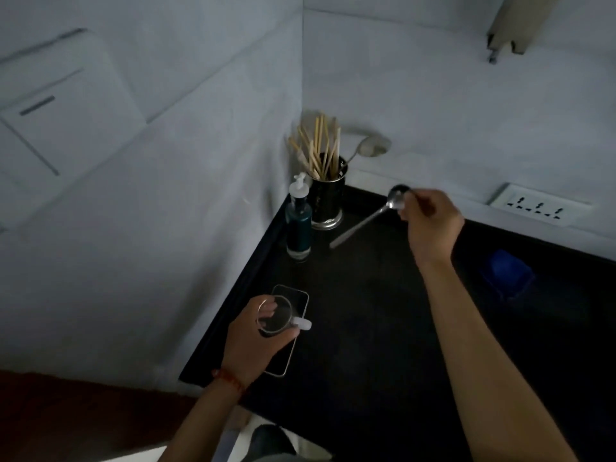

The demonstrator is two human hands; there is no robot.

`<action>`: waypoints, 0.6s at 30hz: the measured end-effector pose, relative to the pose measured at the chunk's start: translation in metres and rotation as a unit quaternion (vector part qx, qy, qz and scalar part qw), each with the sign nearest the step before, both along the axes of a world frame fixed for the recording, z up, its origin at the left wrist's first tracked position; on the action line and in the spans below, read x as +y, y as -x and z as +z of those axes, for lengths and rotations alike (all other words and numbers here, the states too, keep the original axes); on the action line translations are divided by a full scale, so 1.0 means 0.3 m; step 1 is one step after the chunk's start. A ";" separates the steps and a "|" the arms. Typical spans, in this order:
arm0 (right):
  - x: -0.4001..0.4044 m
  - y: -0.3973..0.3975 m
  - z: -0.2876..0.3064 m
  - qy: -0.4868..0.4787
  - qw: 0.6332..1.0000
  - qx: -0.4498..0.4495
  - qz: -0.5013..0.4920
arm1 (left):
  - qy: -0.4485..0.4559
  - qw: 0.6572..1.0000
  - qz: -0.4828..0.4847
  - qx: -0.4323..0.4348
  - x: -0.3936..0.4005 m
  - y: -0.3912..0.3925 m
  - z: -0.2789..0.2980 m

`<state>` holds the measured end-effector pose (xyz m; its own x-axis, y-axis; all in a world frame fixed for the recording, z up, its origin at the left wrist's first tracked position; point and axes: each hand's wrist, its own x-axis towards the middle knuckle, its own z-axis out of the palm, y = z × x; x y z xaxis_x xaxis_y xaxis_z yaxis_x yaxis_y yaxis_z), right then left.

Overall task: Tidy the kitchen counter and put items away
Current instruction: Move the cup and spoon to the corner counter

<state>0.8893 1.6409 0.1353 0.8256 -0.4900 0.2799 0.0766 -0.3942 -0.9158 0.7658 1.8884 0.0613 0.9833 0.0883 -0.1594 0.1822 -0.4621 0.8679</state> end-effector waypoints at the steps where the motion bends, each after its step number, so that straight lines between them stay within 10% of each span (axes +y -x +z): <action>1: 0.003 -0.061 0.026 0.003 1.000 -0.011 0.003 | -0.001 1.000 -0.002 0.005 0.002 -0.007 -0.002; 18: 0.117 -0.524 0.095 0.108 0.988 -0.094 0.058 | -0.010 0.999 0.036 0.019 -0.017 -0.068 -0.031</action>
